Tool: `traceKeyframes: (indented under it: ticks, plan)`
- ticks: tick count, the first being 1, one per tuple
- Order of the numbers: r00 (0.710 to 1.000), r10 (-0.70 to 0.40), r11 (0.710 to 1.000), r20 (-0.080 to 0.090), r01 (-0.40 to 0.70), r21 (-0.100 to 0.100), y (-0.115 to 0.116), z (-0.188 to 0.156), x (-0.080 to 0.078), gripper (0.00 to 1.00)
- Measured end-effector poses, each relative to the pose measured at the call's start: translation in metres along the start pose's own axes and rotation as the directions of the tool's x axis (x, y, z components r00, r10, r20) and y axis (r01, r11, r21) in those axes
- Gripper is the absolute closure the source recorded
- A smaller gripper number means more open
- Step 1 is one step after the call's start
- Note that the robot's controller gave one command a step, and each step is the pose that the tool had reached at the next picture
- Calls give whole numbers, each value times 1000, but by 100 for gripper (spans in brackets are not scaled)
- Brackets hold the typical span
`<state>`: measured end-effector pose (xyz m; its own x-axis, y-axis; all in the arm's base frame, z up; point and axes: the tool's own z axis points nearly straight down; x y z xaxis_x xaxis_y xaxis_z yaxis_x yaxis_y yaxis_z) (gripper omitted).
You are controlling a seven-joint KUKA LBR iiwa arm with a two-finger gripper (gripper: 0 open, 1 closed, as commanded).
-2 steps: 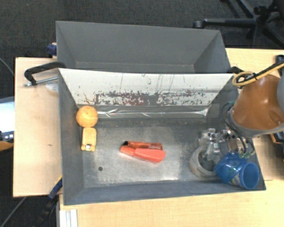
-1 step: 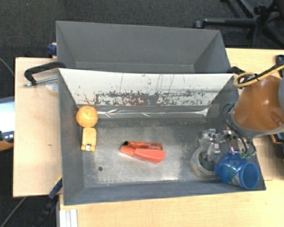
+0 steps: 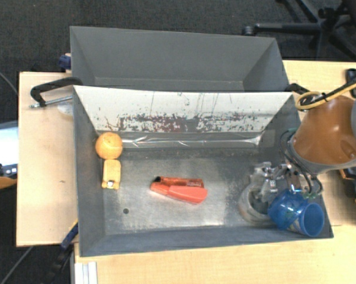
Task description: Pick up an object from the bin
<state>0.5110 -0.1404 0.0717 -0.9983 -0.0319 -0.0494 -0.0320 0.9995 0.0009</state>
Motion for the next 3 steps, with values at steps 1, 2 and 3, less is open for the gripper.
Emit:
traceKeyframes:
  ticks: [1, 2, 3]
  plan:
    - [1000, 0, 1000, 5, 0, 1, -1, 0, 2, 100]
    - [1000, -1, 1000, 5, 1, 1, -1, 0, 2, 100]
    - [996, -84, 996, 16, 84, -4, -5, 0, 3, 100]
